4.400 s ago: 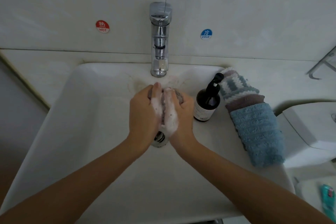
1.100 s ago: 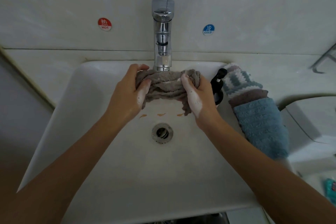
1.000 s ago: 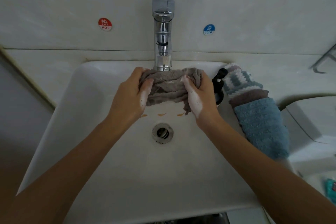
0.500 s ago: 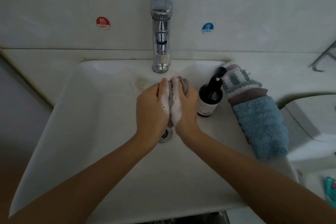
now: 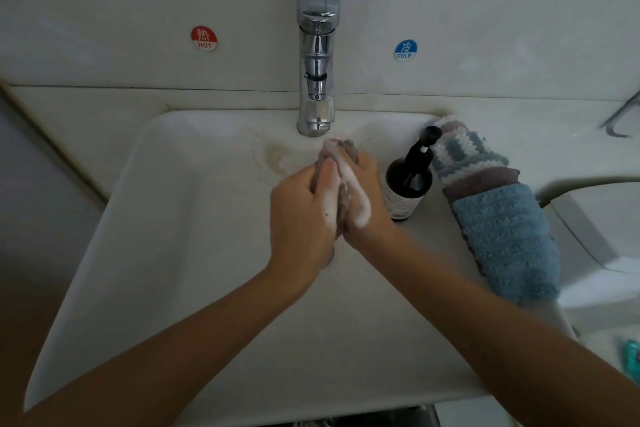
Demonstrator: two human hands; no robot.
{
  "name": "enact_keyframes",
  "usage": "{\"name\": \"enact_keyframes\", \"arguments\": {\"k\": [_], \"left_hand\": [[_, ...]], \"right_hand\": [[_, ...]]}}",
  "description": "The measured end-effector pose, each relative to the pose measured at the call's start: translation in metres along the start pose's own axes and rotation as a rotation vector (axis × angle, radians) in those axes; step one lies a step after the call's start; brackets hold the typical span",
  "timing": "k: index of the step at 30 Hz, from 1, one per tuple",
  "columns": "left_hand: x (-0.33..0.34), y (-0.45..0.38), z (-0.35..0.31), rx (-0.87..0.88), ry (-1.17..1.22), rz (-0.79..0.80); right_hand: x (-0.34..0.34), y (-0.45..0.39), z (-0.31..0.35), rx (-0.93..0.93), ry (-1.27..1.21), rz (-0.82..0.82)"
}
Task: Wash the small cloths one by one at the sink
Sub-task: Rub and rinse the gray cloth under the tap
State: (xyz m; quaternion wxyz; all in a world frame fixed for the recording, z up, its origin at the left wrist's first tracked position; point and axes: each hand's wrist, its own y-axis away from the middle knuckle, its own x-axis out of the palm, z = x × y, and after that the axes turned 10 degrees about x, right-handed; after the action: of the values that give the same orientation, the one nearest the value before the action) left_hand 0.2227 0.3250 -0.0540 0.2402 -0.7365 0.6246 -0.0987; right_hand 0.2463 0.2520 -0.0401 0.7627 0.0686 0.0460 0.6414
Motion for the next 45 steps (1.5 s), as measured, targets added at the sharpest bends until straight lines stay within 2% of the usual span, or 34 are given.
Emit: {"name": "enact_keyframes", "arguments": {"k": [3, 5, 10, 15, 17, 19, 21, 25, 27, 32, 35, 39, 45], "left_hand": [[-0.006, -0.03, 0.018, -0.106, -0.057, -0.058], [-0.01, -0.034, 0.023, -0.123, -0.039, -0.075], [0.003, -0.003, 0.001, 0.003, -0.016, -0.009], [-0.004, -0.037, 0.027, -0.096, -0.069, -0.056], [-0.005, -0.03, 0.026, -0.069, -0.073, -0.08], [0.001, -0.012, 0.011, 0.016, -0.06, -0.022], [0.007, -0.006, 0.004, 0.021, -0.005, 0.037], [-0.005, -0.04, 0.031, -0.072, -0.112, -0.045], [-0.012, -0.037, 0.038, -0.059, -0.157, -0.051], [0.002, -0.004, 0.012, 0.065, -0.042, 0.098], [0.001, -0.014, 0.016, -0.011, 0.068, 0.112], [-0.015, -0.023, 0.029, -0.108, 0.054, 0.21], [-0.019, -0.02, 0.027, -0.087, -0.151, 0.414]], "right_hand": [[0.0, 0.016, 0.002, 0.025, -0.007, 0.126], [-0.001, 0.02, 0.002, 0.031, 0.002, 0.152], [0.0, 0.006, 0.003, 0.172, -0.19, 0.028], [-0.005, 0.023, 0.009, 0.03, 0.076, 0.134], [-0.003, 0.018, 0.008, 0.034, 0.051, 0.114], [-0.002, 0.006, 0.007, 0.037, -0.009, 0.056], [-0.003, -0.003, 0.005, 0.043, -0.042, 0.018], [-0.002, 0.012, 0.002, 0.055, 0.122, 0.12], [-0.001, 0.014, 0.0, 0.09, 0.098, 0.176], [-0.01, -0.004, -0.001, 0.006, -0.004, 0.028], [-0.025, -0.003, 0.002, -0.023, -0.033, 0.05], [-0.036, -0.006, 0.005, -0.017, -0.036, 0.076], [-0.032, -0.007, -0.004, 0.069, 0.058, 0.093]]}}
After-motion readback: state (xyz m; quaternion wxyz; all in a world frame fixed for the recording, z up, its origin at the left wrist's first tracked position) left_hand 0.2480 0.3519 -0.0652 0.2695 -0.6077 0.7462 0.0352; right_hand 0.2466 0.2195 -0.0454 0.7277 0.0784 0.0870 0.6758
